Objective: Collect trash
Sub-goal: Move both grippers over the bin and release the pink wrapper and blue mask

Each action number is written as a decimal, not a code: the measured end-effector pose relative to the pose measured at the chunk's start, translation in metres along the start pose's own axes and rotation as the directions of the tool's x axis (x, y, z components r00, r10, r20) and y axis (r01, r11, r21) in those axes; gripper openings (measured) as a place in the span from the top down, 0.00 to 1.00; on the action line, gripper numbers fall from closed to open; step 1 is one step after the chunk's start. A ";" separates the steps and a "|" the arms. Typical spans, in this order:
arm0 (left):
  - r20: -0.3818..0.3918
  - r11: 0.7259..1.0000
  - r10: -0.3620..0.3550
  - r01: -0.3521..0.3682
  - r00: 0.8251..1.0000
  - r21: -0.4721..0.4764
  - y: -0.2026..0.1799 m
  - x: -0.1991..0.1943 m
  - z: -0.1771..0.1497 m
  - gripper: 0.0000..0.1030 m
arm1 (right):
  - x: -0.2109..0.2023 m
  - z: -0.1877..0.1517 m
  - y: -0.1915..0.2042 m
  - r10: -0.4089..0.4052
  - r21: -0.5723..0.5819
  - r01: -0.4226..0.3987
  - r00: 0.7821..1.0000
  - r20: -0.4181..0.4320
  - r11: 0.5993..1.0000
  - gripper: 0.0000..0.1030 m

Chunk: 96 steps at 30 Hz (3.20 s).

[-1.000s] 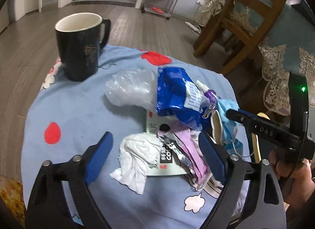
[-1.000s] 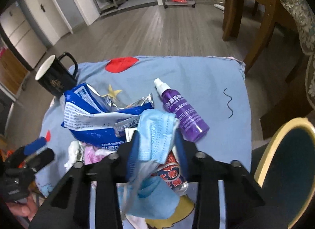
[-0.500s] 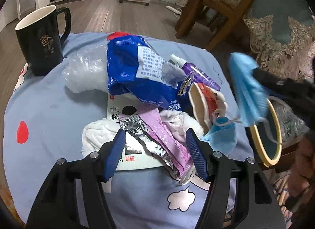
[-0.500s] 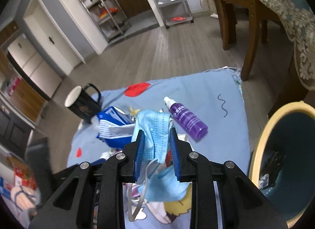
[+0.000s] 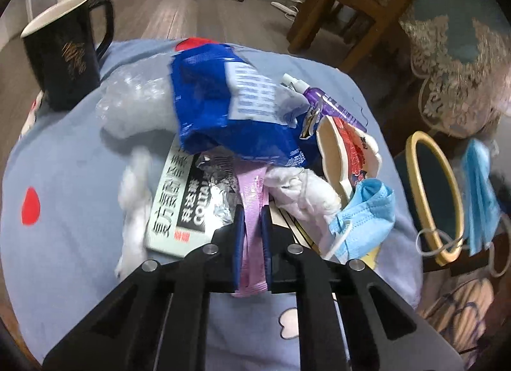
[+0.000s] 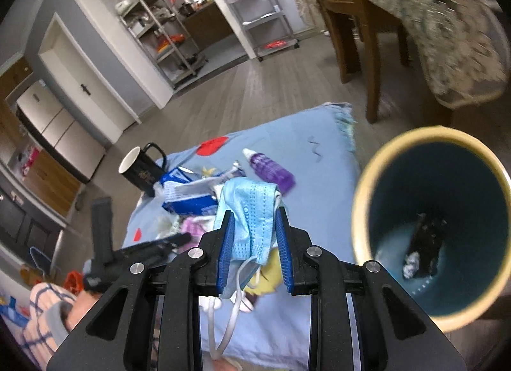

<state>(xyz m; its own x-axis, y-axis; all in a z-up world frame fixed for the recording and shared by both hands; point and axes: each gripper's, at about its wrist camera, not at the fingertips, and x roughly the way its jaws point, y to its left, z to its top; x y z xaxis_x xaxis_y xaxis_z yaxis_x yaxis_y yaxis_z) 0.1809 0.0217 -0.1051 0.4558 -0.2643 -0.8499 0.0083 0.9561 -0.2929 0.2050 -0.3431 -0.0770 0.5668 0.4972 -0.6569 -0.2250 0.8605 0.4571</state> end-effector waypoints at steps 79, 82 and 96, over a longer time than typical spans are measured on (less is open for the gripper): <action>-0.036 0.908 -0.242 0.239 0.970 0.343 -0.246 0.022 0.004 0.48 | -0.067 -0.059 -0.189 -0.223 0.479 0.105 0.955 0.196 0.871 0.43; -0.019 0.908 -0.230 0.222 0.973 0.354 -0.234 0.010 0.000 0.42 | -0.067 -0.058 -0.187 -0.243 0.466 0.128 0.950 0.195 0.875 0.33; 0.094 0.936 -0.137 0.098 0.986 0.337 -0.138 -0.059 -0.012 0.11 | -0.062 -0.050 -0.149 -0.302 0.293 0.238 0.933 0.196 0.926 0.16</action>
<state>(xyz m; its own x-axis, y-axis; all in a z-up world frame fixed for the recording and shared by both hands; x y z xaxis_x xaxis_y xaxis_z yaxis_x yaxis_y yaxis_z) 0.1421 -0.0963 -0.0193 0.5318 -0.3795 -0.7570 0.3527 0.9120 -0.2095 0.1637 -0.4969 -0.1347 0.7518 0.1820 -0.6337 0.1594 0.8825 0.4425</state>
